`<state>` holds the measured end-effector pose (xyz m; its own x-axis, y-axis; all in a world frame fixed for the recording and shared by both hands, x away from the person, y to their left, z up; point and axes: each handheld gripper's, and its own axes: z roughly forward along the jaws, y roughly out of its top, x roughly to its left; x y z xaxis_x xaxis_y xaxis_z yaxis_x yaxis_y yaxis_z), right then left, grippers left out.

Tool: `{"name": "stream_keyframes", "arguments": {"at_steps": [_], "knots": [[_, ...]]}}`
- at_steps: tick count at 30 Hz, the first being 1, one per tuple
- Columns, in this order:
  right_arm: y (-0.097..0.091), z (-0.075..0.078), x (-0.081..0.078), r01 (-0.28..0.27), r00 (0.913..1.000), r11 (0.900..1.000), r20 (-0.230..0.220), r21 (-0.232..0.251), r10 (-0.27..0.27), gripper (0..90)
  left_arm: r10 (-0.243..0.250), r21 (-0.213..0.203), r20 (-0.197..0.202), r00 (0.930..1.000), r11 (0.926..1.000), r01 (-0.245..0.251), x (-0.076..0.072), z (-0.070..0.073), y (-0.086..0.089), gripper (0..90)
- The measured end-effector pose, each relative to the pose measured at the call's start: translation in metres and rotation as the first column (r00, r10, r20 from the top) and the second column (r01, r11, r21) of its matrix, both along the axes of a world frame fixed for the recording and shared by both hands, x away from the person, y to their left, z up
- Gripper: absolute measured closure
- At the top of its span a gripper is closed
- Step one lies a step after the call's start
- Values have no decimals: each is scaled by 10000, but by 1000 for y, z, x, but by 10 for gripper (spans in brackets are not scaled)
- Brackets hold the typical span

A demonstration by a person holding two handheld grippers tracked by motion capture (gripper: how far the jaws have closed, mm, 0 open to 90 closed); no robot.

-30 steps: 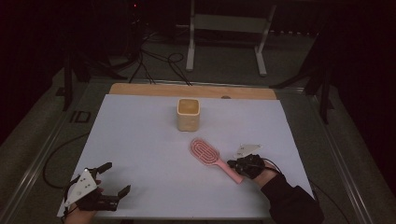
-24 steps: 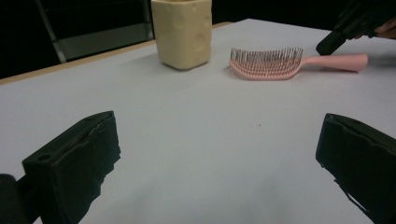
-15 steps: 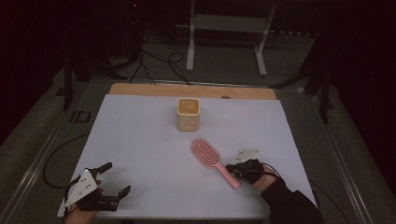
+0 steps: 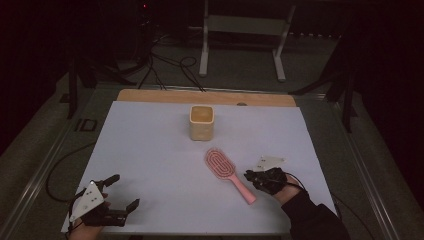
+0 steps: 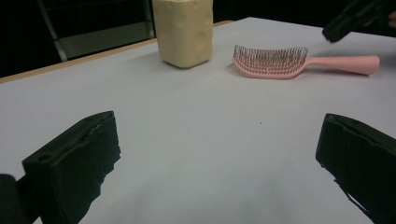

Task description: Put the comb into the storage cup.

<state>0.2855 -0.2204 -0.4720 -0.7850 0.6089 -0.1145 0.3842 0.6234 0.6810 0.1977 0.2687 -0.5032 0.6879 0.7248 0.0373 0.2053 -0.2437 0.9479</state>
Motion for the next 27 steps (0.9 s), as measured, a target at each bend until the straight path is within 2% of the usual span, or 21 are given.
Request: {"name": "stream_keyframes", "arguments": {"at_steps": [3,4,5,6,7,12,13,14,16,18,20,23,27], "knots": [[-2,7,-1,83,9998,10000,196,48,-84,774,-23,5,-25,10000,10000,23,0,0,0,0],[-3,14,-2,275,9990,9995,360,149,-280,710,-8,7,-42,10000,10000,8,0,-1,0,0],[-3,14,-2,275,9990,9995,360,149,-280,710,1,-3,-21,10000,10000,-1,0,0,1,0],[-4,19,-3,503,9980,9982,374,323,-515,641,8,-29,11,10000,10000,-8,0,0,1,0],[-4,19,-3,503,9980,9982,374,323,-515,641,-1,-37,13,10000,10000,1,0,0,1,0],[-1,23,-4,737,9971,9954,146,613,-747,409,6,-5,-6,10000,10000,-6,0,0,0,0],[2,24,-5,736,9972,9953,106,624,-744,328,-6,-14,-6,10000,10000,6,0,0,1,0],[2,24,-5,736,9972,9953,106,624,-744,328,1,10,-20,10000,10000,-1,0,0,1,0],[4,26,-5,797,9967,9941,88,740,-806,262,13,0,-51,10000,10000,-13,0,-1,1,0],[8,28,-6,805,9967,9946,46,650,-810,138,0,-9,-4,10000,10000,0,0,0,1,0],[10,28,-7,876,9961,9943,58,613,-881,133,-1,18,-54,10000,10000,2,0,-1,1,0],[13,29,-7,1003,9949,9916,48,819,-1011,119,-11,-1,-11,10000,10000,11,0,0,1,0],[19,29,-8,918,9957,9921,-200,849,-904,96,8,24,-73,10000,10000,-8,0,-1,1,0]]}}
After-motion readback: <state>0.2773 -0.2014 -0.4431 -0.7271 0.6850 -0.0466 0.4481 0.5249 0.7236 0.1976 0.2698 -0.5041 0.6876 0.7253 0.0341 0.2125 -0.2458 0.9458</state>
